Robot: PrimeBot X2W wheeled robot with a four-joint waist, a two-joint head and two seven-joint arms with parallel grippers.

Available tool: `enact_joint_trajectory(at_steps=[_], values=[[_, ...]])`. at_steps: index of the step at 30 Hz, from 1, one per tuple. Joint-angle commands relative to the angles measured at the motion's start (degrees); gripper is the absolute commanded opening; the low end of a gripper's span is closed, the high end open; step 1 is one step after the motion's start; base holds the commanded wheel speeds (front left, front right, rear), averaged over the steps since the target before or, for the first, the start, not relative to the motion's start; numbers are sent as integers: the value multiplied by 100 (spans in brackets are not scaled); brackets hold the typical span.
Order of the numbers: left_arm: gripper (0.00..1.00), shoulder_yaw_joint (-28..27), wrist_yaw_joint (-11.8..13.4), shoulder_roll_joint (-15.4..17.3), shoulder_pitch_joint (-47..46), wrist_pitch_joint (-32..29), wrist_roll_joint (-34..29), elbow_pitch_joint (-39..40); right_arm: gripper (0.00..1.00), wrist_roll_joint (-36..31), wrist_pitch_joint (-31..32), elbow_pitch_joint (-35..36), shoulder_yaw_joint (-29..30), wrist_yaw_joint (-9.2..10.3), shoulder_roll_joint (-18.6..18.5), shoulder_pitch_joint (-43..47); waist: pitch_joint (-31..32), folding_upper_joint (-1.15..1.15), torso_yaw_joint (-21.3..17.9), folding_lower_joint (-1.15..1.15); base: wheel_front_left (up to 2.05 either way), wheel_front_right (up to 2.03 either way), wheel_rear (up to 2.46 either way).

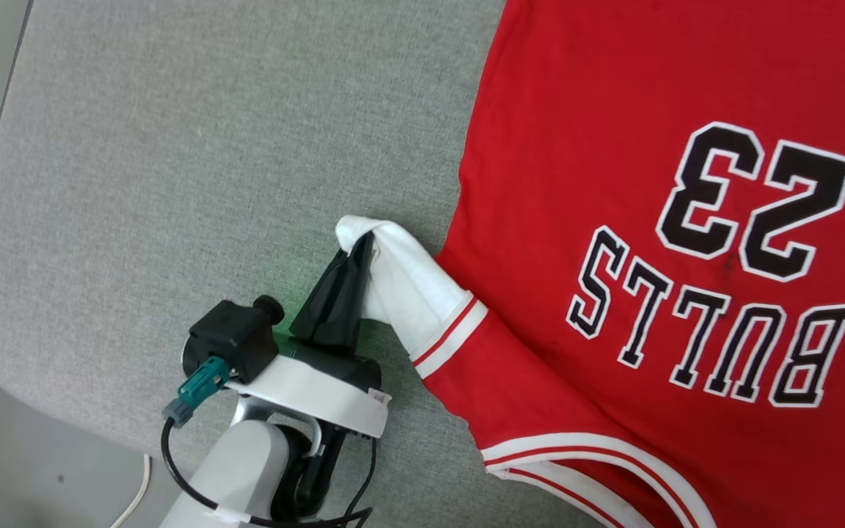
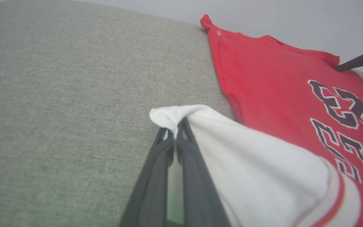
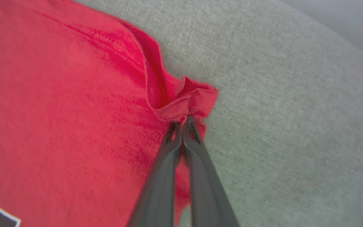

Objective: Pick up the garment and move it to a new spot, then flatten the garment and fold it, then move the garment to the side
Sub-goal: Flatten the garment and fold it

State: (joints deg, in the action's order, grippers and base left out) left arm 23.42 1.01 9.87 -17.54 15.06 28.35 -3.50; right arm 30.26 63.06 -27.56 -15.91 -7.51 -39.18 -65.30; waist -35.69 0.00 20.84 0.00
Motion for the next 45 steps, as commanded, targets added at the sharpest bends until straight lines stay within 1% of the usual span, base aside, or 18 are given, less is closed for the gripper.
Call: enact_joint_trajectory(at_steps=[1, 4, 6, 11, 13, 17, 21, 24, 27, 31, 37, 42, 43, 44, 45], values=[[0, -27, 1, -13, 79, 15, -15, -5, 0, 7, 22, -72, -53, 5, 4, 109, 126, 0, -80, 0, 0, 0, 0], [0, -123, -21, 18, 198, 15, -61, -81, 0, 141, -276, -16, -152, 5, 49, 21, 431, 0, -208, 0, 0, 0, 0], [0, -171, -12, 55, 304, 15, -87, -102, 0, 236, -403, 48, -287, 5, -5, 53, 631, 0, -299, 0, 0, 0, 0], [0, -297, 72, 205, 658, 11, -72, -163, 0, 720, -716, 464, -842, 5, -437, 461, 1275, 0, -608, 0, 0, 0, 0], [0, -321, 118, 268, 817, -15, -46, -137, 0, 969, -785, 704, -1004, 5, -673, 741, 1498, 0, -737, 0, 0, 0, 0], [0, -415, 229, 397, 1125, -87, 15, -51, 0, 1441, -995, 1252, -1192, 5, -1199, 1424, 1900, 0, -984, 0, 0, 0, 0], [0, -473, 324, 518, 1407, -173, 57, 73, 0, 1823, -1241, 1713, -1164, 6, -1712, 2332, 2189, 0, -1208, 0, 0, 0, 0], [0, -514, 399, 584, 1598, -223, 84, 145, 0, 2050, -1477, 1897, -979, 5, -1944, 3092, 2381, 0, -1364, 0, 0, 0, 0], [0, -555, 454, 659, 1762, -266, 108, 224, 0, 2243, -1712, 1960, -770, 5, -2068, 3917, 2532, 0, -1499, 0, 0, 0, 0], [0, -586, 508, 719, 1920, -310, 131, 316, 0, 2381, -1999, 1953, -479, 5, -1955, 5049, 2641, 0, -1628, 0, 0, 0, 0], [0, -595, 554, 776, 2038, -352, 151, 383, 0, 2414, -2301, 1989, -156, 5, -1539, 6554, 2702, 0, -1716, 0, 0, 0, 0], [0, -566, 567, 814, 2036, -371, 131, 393, 0, 2277, -2491, 2048, 178, 5, -1147, 7183, 2666, 0, -1732, 0, 0, 0, 0], [0, -561, 566, 820, 2028, -376, 131, 391, 52, 2227, -2525, 2085, 262, 5, -1086, 7216, 2664, 0, -1735, 0, 0, 0, 0], [0, -555, 565, 826, 2018, -382, 133, 386, 100, 2179, -2564, 2125, 360, 5, -1045, 7212, 2667, 0, -1734, 0, 0, 0, 0], [0, -548, 564, 833, 2005, -390, 131, 380, 100, 2141, -2590, 2173, 464, 5, -1013, 7197, 2677, 0, -1729, 0, 0, 0, 0]])
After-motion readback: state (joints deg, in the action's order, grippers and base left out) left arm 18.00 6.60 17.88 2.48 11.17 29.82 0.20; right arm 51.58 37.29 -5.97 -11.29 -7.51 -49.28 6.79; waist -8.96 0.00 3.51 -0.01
